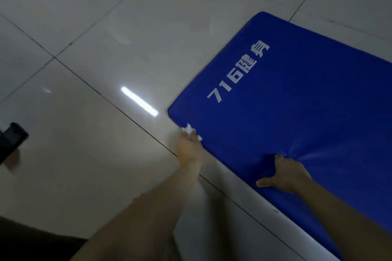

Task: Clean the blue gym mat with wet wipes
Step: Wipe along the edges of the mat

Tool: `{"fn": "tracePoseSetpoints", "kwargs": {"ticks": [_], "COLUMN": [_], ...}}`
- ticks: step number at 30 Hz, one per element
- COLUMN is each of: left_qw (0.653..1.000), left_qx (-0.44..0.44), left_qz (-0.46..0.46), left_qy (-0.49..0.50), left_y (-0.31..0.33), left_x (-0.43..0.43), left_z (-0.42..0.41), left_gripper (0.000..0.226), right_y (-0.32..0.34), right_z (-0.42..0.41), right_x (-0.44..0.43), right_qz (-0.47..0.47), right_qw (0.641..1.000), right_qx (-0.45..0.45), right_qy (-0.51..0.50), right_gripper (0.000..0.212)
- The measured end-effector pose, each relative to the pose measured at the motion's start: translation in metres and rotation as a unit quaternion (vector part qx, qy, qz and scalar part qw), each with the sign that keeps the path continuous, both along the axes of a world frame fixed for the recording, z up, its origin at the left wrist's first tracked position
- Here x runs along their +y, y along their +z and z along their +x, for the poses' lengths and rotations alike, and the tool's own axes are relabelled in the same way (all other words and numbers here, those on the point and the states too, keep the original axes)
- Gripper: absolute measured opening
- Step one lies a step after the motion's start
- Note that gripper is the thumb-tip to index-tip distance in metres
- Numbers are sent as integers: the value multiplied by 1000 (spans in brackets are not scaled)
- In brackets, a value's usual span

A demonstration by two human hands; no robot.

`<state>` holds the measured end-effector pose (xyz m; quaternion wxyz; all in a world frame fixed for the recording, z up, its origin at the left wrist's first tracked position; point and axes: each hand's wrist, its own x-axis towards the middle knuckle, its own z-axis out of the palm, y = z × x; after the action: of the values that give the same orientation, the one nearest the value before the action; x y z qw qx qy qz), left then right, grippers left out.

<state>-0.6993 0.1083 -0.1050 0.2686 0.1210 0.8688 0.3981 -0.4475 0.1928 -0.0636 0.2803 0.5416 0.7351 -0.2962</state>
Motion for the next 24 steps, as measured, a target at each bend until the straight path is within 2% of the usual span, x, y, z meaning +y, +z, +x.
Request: {"fn": "tracePoseSetpoints", "kwargs": {"ticks": [2, 5, 8, 14, 18, 21, 24], "left_qw": [998, 998, 997, 979, 994, 997, 997], "left_qx": [-35, -24, -30, -122, -52, -41, -38], "left_qz": [37, 58, 72, 127, 71, 57, 60], "left_qy": [39, 27, 25, 98, 63, 44, -20], "left_y": [7, 13, 5, 3, 1, 6, 7], "left_x": [14, 23, 24, 24, 19, 13, -3], "left_z": [-31, -58, -62, -65, -45, -25, 24], "left_gripper": [21, 24, 17, 25, 25, 27, 30], "right_y": [1, 2, 2, 1, 1, 0, 0], "right_z": [1, 0, 0, -1, -2, -2, -2], "right_x": [-1, -1, -1, 0, 1, 1, 2], "right_qz": [1, -3, 2, 2, 2, 2, -2], "right_qw": [1000, 1000, 1000, 1000, 1000, 1000, 1000], "right_qx": [-1, -1, 3, 1, -4, -7, -4], "right_qy": [1, -3, -5, -2, 4, 5, 7], "right_gripper": [119, 120, 120, 119, 120, 118, 115]}}
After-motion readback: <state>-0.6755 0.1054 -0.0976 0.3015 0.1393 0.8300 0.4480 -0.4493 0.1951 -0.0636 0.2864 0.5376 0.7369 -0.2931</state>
